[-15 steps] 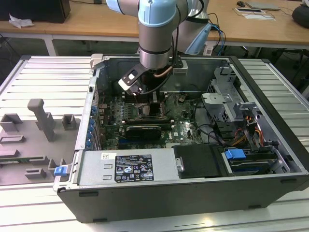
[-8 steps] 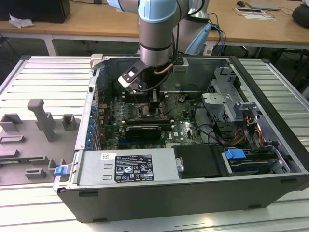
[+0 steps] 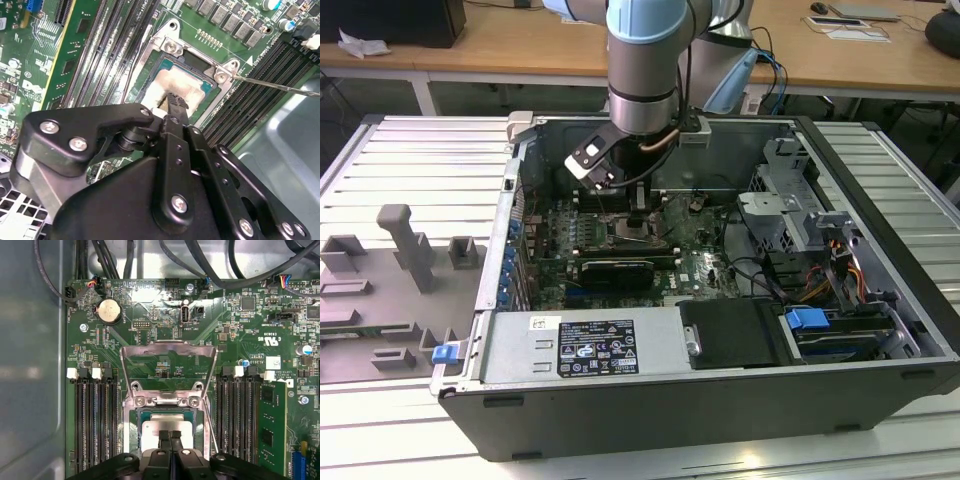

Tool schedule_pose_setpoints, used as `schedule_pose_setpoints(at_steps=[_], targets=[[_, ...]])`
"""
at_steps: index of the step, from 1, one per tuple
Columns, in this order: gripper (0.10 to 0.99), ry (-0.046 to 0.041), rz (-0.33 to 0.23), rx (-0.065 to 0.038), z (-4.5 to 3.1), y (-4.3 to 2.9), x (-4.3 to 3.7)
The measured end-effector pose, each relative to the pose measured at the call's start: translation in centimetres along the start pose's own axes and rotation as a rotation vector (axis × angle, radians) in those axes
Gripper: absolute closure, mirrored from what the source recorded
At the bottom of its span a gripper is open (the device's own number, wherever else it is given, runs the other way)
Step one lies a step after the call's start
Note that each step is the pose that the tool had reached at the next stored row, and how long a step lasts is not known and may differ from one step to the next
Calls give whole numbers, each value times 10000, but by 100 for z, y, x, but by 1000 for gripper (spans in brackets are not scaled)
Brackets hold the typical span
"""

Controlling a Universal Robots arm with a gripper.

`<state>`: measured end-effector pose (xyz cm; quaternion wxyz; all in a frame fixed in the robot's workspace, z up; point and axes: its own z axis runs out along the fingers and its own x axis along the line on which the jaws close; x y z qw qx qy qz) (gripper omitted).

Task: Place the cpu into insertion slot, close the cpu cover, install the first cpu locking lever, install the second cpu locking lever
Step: 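Place the cpu into insertion slot, then close the cpu cover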

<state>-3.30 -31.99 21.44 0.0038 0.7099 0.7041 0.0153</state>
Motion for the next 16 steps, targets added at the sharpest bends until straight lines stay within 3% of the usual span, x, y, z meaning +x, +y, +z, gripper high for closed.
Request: schedule_pose_setpoints(at_steps=[16], targets=[[980,0,0,0,-57,2,1]])
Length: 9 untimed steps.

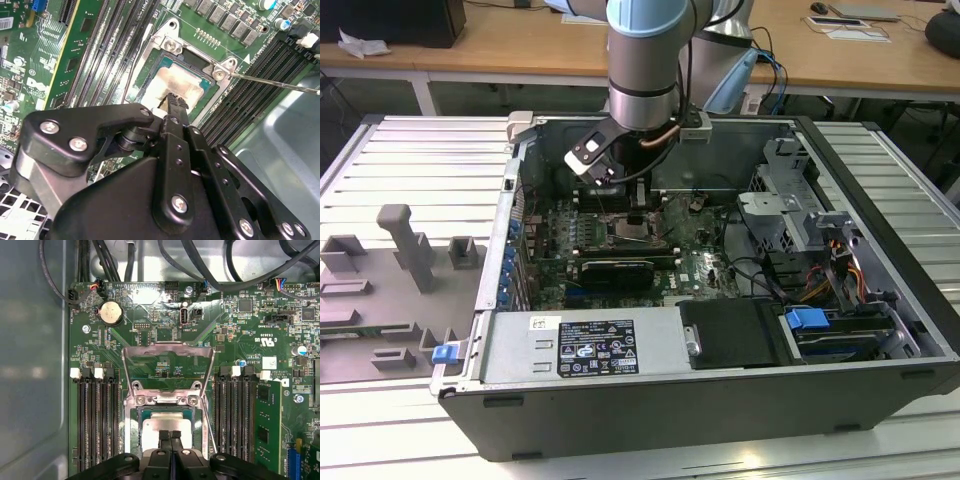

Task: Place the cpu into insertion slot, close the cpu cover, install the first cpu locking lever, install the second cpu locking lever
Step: 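Close the cpu cover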

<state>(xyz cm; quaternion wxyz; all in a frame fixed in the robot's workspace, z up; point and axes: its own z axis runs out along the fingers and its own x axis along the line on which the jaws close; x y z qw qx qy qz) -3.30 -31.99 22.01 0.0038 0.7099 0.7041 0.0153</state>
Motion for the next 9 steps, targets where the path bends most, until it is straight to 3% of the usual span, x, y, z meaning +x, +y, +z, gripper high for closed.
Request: schedule_pose_setpoints(at_steps=[9], targets=[[980,0,0,0,-28,1,0]])
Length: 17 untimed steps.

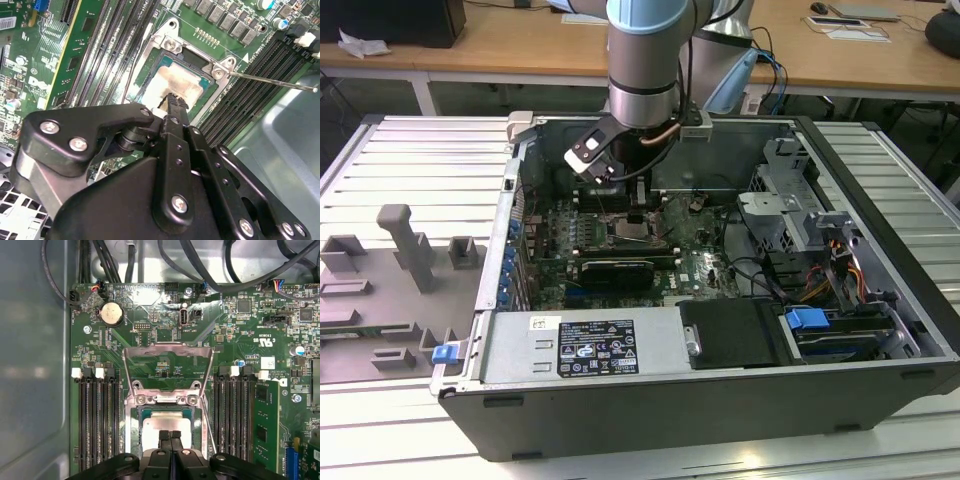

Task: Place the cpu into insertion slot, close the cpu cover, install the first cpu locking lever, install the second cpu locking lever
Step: 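Close the cpu cover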

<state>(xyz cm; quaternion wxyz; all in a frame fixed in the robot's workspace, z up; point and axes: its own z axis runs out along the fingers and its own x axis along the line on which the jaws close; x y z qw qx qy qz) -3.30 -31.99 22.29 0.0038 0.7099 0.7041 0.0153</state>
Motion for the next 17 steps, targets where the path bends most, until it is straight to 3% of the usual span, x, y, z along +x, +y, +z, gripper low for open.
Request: schedule_pose_setpoints(at_steps=[17], targets=[[980,1,0,0,-90,2,2]])
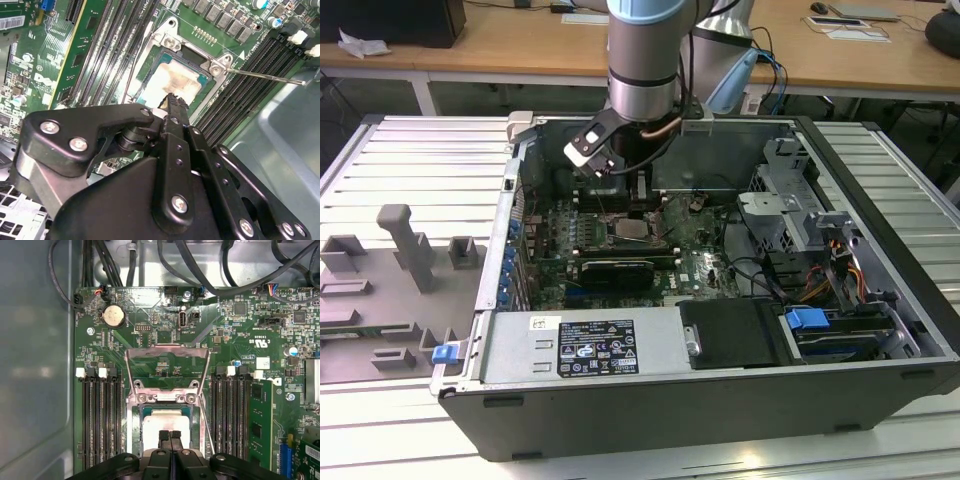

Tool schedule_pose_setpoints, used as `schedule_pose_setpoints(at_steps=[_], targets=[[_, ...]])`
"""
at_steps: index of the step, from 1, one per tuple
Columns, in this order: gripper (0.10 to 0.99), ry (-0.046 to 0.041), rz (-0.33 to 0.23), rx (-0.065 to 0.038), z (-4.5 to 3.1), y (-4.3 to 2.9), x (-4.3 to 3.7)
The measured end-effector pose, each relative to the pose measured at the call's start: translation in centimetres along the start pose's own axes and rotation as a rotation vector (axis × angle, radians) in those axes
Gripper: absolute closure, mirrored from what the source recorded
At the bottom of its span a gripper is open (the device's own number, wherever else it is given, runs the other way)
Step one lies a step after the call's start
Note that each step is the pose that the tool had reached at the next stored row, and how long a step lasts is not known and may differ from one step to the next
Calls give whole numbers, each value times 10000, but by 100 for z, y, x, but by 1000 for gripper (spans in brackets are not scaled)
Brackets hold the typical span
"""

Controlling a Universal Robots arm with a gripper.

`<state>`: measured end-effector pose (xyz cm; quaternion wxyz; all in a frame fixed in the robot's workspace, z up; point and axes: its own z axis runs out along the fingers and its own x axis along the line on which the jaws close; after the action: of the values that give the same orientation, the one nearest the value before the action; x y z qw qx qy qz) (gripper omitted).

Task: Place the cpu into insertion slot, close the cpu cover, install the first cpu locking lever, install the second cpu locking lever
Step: 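Close the cpu cover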

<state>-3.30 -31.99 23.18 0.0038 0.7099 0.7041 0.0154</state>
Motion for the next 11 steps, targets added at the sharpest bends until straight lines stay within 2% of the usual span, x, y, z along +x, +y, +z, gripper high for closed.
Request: schedule_pose_setpoints(at_steps=[11], targets=[[980,1,-1,-1,-37,1,1]])
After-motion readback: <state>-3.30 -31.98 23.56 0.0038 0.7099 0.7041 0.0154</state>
